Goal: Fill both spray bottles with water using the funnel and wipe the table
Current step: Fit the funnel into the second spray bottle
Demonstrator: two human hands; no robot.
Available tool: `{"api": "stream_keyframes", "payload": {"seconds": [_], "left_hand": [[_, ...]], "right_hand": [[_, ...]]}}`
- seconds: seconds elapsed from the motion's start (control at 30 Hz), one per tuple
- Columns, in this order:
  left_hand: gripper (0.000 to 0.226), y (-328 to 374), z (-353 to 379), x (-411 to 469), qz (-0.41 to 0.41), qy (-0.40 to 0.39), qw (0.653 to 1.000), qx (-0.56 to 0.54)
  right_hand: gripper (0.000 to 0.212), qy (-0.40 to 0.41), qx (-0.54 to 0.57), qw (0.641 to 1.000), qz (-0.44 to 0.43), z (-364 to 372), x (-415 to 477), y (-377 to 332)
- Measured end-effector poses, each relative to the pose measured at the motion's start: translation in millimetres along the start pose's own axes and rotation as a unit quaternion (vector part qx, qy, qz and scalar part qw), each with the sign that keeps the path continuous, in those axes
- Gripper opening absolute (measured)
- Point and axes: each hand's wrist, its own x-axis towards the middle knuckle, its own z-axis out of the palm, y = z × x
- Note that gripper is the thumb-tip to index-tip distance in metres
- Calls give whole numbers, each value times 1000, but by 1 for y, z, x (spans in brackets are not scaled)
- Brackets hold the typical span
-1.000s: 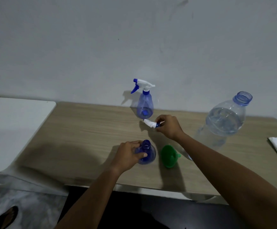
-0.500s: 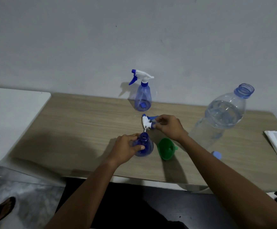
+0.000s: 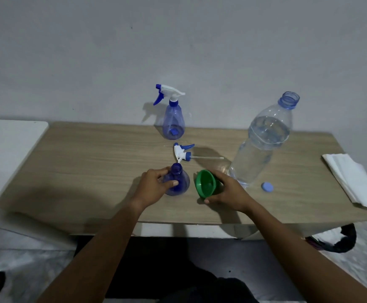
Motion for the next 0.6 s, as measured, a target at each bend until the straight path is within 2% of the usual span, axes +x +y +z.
{"api": "stream_keyframes", "payload": {"seconds": [0.17,0.33,0.43,0.6], "left_hand": [[42,5,0,-2,-6,-21,1000,18],[42,6,3,-4,-7,-16,999,37],[41,9,4,-5,-3,-17,999,41],[36,10,10,-7,-9,-6,998,55]], "right_hand": [[91,33,0,999,-18,6,0,6],[87,71,46,996,-31,7,-3,-1],[77,110,119,985,-53,0,-4,-22],[63,150,281,945,-79,-24,-3,-75]]}}
